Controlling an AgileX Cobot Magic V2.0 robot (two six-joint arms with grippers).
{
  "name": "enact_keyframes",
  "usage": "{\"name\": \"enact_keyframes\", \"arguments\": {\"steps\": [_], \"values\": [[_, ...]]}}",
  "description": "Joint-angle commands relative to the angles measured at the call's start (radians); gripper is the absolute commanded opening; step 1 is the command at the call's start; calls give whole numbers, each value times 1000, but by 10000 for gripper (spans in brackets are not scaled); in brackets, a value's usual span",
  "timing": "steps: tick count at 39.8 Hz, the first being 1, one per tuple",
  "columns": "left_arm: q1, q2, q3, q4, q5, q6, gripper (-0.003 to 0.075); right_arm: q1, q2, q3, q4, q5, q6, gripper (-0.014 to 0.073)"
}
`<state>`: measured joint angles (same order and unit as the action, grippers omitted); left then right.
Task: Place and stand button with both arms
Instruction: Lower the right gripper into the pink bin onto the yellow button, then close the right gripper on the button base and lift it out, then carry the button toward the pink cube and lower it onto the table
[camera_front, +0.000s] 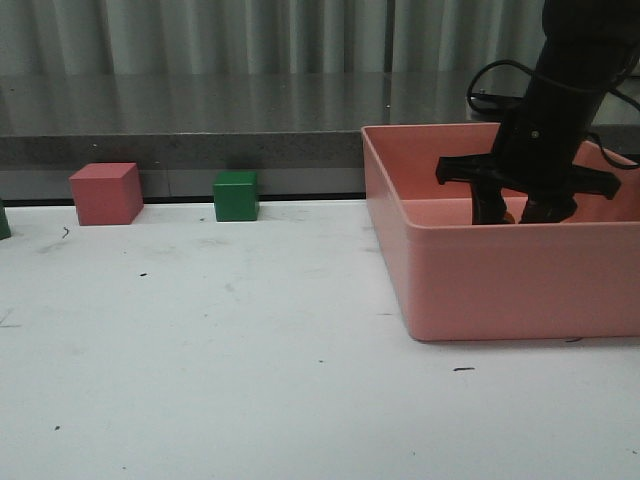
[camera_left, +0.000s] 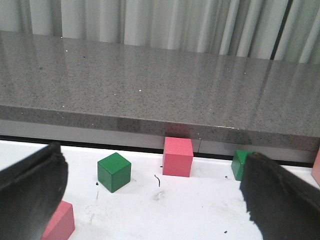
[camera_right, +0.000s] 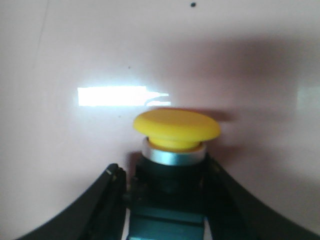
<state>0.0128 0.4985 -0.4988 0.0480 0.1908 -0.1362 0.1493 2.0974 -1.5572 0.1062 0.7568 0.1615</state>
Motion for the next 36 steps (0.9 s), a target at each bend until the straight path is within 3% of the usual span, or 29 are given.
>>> {"name": "enact_keyframes", "arguments": {"steps": [1, 17, 25, 31, 36], "values": [[0, 11, -38, -6, -84, -6, 673, 1, -84, -31, 8, 3, -1, 171], [0, 11, -38, -6, -84, -6, 673, 48, -364, -31, 8, -23, -1, 171], [0, 11, -38, -6, -84, -6, 673, 217, -402, -120, 35, 27, -1, 171], [0, 11, -38, -6, -84, -6, 673, 385, -329, -230, 56, 58, 0, 171], [0, 11, -38, -6, -84, -6, 673, 507, -229, -302, 151, 68, 1, 171]]}}
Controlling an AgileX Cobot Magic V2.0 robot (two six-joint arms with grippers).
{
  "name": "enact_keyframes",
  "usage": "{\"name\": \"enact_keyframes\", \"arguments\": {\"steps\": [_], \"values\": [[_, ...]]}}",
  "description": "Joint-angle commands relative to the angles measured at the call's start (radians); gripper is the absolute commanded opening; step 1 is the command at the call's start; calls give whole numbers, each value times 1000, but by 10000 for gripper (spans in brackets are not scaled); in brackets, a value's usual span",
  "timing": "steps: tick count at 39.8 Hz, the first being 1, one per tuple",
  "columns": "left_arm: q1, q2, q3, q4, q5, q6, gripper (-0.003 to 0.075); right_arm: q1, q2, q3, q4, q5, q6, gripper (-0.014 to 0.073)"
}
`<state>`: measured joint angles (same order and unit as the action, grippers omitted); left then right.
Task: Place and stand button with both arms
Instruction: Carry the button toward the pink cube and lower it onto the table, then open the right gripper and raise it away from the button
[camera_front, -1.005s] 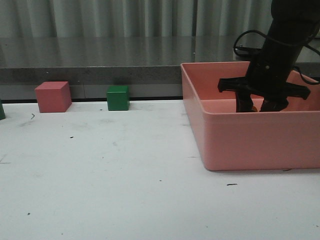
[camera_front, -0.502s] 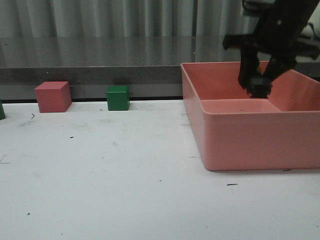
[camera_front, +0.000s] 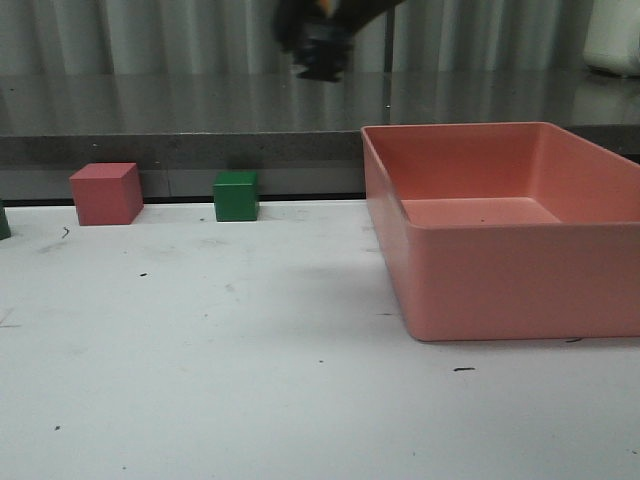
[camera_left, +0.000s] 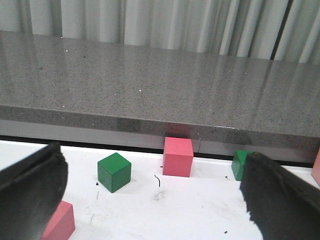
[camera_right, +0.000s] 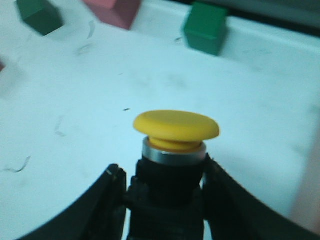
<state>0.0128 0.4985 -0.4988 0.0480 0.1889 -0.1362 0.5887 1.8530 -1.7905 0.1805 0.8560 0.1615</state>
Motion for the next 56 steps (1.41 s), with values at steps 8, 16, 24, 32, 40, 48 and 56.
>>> {"name": "enact_keyframes", "arguments": {"steps": [8, 16, 24, 32, 40, 48, 56], "values": [[0, 11, -38, -6, -82, -6, 673, 183, 186, -162, 136, -41, 4, 171], [0, 11, -38, -6, -82, -6, 673, 182, 313, -241, 44, -11, 239, 171], [0, 11, -38, -6, -82, -6, 673, 180, 395, -284, -143, 34, 449, 171], [0, 11, -38, -6, -82, -6, 673, 180, 426, -288, -173, 56, 521, 174], [0, 11, -38, -6, -82, -6, 673, 180, 450, -288, -170, 64, 581, 206], [0, 11, -38, -6, -80, -6, 673, 180, 461, -288, -169, 67, 581, 209], [0, 11, -38, -6, -80, -6, 673, 180, 461, -301, -169, 74, 581, 466]]}}
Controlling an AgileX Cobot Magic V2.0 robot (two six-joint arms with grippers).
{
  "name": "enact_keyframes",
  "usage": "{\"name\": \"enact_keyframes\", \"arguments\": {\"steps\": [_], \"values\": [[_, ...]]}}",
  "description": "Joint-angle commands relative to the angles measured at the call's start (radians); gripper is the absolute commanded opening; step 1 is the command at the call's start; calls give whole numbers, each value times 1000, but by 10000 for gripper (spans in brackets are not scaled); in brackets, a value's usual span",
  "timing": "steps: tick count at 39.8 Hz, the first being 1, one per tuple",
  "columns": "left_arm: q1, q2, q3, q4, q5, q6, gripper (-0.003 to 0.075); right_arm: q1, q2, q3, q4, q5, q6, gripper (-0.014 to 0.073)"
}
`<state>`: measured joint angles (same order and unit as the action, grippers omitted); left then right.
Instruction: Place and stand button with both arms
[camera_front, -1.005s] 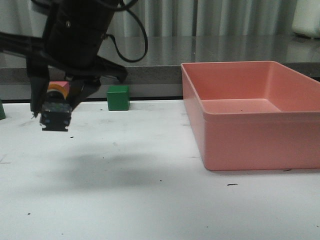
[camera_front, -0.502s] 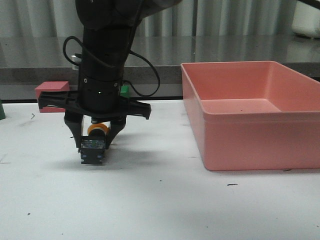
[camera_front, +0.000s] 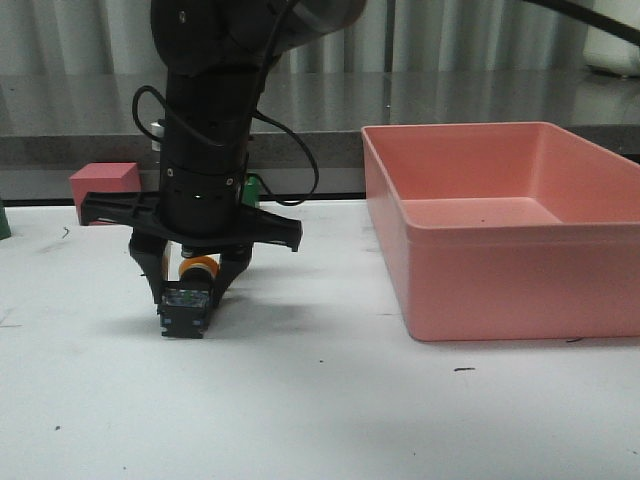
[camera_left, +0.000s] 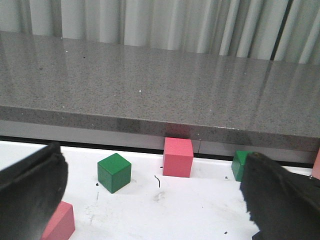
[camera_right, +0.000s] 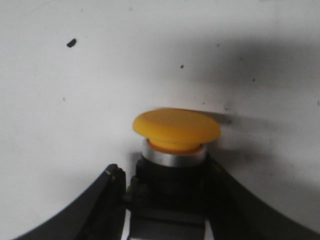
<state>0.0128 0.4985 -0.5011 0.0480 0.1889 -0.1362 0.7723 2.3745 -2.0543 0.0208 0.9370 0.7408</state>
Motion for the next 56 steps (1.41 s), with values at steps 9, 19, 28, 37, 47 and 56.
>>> {"name": "enact_keyframes", "arguments": {"steps": [9, 19, 28, 37, 47, 56], "values": [[0, 11, -36, -6, -78, -6, 673, -4, -99, -134, -11, 67, -3, 605], [0, 11, -36, -6, -74, -6, 673, -4, -176, -275, -21, 89, -104, 350], [0, 11, -36, -6, -74, -6, 673, -6, -236, -327, -34, 158, -198, -51], [0, 11, -36, -6, -74, -6, 673, -50, -304, -331, -47, 284, -357, -62], [0, 11, -36, -6, -74, -6, 673, -224, -413, -315, -21, 404, -511, -62], [0, 11, -36, -6, -74, -6, 673, -400, -582, -119, -15, 404, -594, -62]]}}
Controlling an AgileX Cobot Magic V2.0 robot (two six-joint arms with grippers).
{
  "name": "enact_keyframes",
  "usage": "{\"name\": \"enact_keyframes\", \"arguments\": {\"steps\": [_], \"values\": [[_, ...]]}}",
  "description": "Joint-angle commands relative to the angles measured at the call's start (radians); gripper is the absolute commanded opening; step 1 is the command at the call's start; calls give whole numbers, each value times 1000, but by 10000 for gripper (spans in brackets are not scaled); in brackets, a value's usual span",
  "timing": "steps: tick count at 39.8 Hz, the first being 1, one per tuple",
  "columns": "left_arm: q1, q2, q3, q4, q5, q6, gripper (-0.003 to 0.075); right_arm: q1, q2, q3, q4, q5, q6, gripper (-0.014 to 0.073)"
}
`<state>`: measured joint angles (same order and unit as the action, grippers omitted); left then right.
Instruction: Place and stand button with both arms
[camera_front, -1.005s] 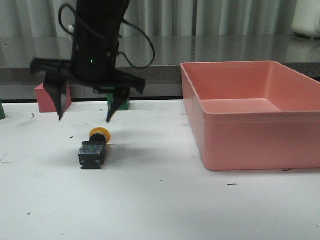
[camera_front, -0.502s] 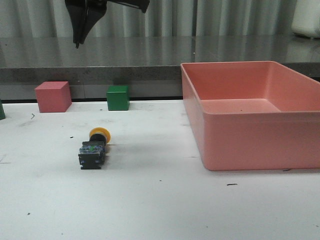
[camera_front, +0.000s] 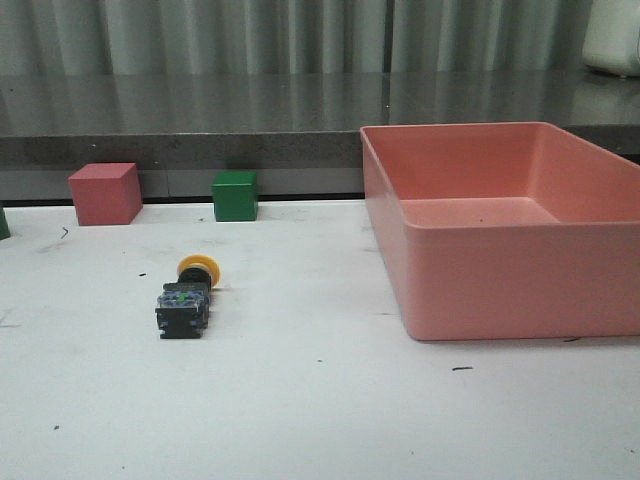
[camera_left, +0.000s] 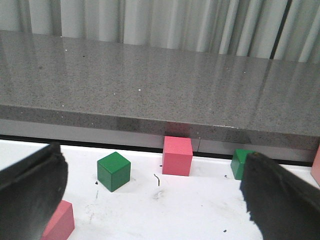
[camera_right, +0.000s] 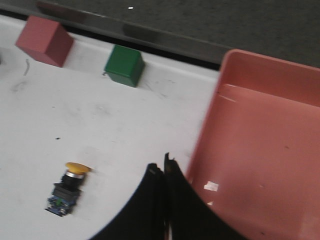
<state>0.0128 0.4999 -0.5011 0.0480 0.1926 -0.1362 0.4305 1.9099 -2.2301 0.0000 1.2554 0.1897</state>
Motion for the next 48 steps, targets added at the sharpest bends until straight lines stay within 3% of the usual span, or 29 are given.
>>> {"name": "enact_keyframes", "arguments": {"steps": [1, 9, 14, 25, 39, 48], "values": [[0, 9, -36, -6, -78, -6, 673, -87, -148, 110, 0, 86, -56, -62], [0, 9, -36, -6, -78, -6, 673, -287, -341, 520, 0, 49, -178, -62], [0, 9, -36, -6, -78, -6, 673, -341, -449, 739, 0, -45, -180, -62], [0, 9, -36, -6, -78, -6, 673, -350, -761, 1181, -38, -346, -180, -62], [0, 9, -36, -6, -78, -6, 673, -350, -1262, 1584, -54, -750, -180, -62], [0, 9, -36, -6, -78, -6, 673, -350, -1611, 1781, -63, -801, -180, -62]]}}
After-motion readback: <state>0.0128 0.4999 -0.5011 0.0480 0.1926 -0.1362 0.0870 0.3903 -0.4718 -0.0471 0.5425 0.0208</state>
